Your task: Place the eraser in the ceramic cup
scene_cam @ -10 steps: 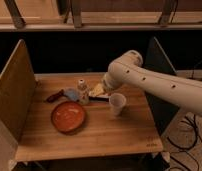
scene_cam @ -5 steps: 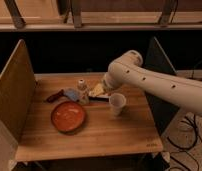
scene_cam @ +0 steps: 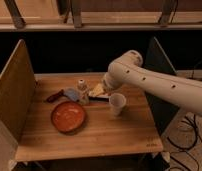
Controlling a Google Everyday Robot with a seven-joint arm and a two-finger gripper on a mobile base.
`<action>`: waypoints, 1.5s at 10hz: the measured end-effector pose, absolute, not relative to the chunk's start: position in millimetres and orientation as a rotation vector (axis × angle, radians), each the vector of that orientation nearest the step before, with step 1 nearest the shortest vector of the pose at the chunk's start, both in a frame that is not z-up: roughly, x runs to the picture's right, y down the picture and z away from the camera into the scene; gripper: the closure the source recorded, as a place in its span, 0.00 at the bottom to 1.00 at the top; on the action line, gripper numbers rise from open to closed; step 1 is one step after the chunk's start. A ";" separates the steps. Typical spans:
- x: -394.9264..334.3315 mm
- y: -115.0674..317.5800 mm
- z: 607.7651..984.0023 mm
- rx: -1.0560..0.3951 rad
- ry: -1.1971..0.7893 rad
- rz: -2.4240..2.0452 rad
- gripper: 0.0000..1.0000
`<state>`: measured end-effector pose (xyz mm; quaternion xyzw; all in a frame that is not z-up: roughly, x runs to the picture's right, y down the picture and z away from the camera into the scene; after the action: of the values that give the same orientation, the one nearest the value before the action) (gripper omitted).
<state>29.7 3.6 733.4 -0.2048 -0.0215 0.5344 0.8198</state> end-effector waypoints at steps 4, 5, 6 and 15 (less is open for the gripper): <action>29.7 3.5 733.3 -0.436 -0.046 1.138 0.20; 29.7 3.5 733.1 -0.436 -0.045 1.139 0.20; 30.1 2.9 732.5 -0.434 -0.044 1.139 0.20; 13.6 14.1 730.2 -0.547 -0.087 0.928 0.20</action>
<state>13.6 14.1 730.2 -0.2603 -0.0413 0.4415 0.8577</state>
